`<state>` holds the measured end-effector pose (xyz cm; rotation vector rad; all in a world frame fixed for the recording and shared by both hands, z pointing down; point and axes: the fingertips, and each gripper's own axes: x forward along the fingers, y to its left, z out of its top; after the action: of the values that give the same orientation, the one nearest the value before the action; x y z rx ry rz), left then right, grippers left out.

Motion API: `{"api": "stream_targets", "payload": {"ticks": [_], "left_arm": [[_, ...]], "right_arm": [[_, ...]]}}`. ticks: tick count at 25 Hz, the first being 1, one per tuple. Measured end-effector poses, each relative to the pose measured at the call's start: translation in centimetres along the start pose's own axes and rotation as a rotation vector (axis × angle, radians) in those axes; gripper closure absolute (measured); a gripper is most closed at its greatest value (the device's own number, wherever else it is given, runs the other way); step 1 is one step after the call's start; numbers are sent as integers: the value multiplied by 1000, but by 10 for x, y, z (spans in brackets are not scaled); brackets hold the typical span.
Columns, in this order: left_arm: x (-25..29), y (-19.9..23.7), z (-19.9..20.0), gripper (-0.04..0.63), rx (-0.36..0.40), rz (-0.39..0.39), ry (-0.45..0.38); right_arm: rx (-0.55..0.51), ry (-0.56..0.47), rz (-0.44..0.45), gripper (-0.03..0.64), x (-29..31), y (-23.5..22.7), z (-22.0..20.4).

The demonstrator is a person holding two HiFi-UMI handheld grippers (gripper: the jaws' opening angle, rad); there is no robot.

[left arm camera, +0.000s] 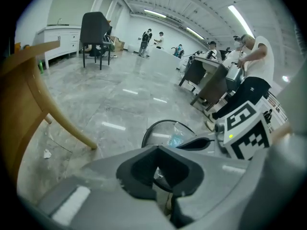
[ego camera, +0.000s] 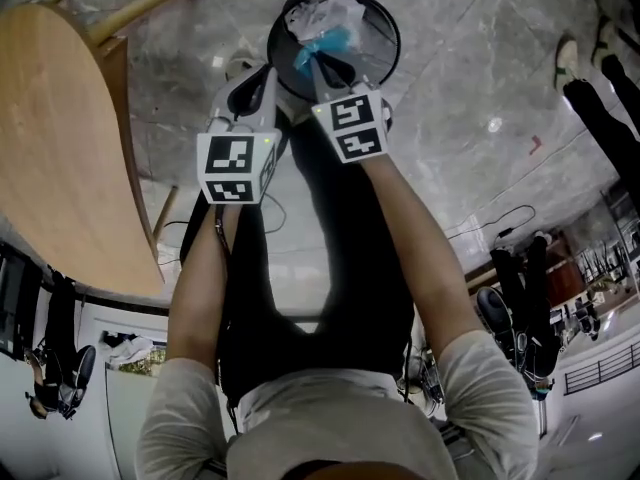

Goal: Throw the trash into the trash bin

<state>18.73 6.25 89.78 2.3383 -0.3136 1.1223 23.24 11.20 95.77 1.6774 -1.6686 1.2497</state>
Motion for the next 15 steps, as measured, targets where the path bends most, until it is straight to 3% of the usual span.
{"api": "stream_targets", "payload": {"ticks": [7,8,11,15], "left_arm": [[15,20,-8,577,3,1,14],[16,20,-8,577,5,-3,16],[16,19,-9,578,3,-12,28],[5,12,2,577,8,-17,21]], "right_arm": [[32,102,-28,598,44,-16,-28],[32,115,-40,591,46,-19,-32],[52,146,-54,491,50,-24,-38],[57,116,-52,507,30,-19,-21]]}}
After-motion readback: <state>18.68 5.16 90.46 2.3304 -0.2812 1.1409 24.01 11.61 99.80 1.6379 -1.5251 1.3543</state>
